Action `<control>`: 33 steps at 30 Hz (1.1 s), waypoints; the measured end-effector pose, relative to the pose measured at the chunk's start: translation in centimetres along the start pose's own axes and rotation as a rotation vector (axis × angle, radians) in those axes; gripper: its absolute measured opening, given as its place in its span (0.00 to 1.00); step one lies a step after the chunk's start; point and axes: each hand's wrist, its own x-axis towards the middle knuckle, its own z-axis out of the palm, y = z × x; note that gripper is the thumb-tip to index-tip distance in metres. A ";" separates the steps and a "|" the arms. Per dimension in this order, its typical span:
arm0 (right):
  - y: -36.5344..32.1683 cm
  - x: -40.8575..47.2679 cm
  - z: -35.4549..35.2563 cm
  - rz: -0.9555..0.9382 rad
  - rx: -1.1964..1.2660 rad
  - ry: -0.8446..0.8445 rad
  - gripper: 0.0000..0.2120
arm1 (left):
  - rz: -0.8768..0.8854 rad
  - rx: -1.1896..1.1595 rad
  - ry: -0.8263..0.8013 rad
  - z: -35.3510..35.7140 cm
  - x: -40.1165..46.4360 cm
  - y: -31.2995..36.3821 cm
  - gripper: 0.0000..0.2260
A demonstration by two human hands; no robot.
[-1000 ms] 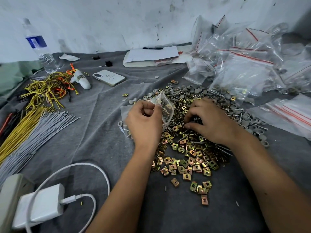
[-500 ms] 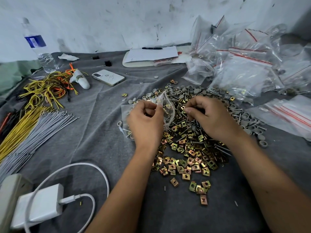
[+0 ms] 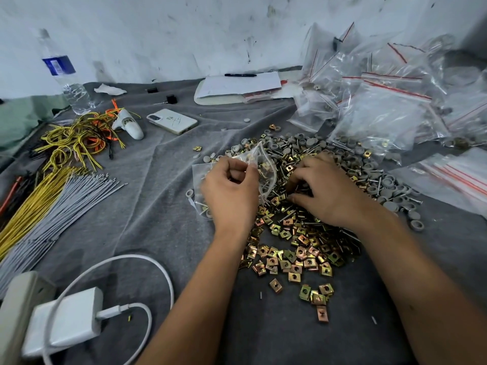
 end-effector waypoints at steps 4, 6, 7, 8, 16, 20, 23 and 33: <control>-0.3 -0.3 0.0 -0.030 0.070 0.043 0.05 | 0.003 0.007 0.004 0.0 0.0 -0.1 0.07; -0.4 -0.4 -0.3 -0.004 0.263 0.203 0.04 | 0.007 0.012 0.003 0.0 0.0 -0.1 0.07; -0.4 -0.4 -0.5 0.005 0.355 0.291 0.04 | 0.011 0.018 -0.003 0.0 0.0 0.0 0.07; -0.6 -0.4 -0.6 0.000 0.427 0.362 0.04 | 0.015 0.024 -0.014 0.0 -0.1 0.0 0.07; -2.1 -0.3 0.3 -0.150 0.528 0.443 0.08 | 0.073 0.081 -0.100 0.2 -0.5 0.3 0.08; -1.1 -0.3 0.0 -0.070 0.520 0.535 0.06 | 0.057 0.052 -0.070 0.1 -0.4 0.2 0.06; -0.7 -0.3 0.1 -0.041 0.279 0.375 0.06 | 0.040 0.024 -0.027 0.0 -0.3 0.1 0.07; -1.5 0.0 0.5 0.042 -0.016 0.011 0.07 | 0.010 -0.001 0.033 -0.1 -0.2 0.4 0.07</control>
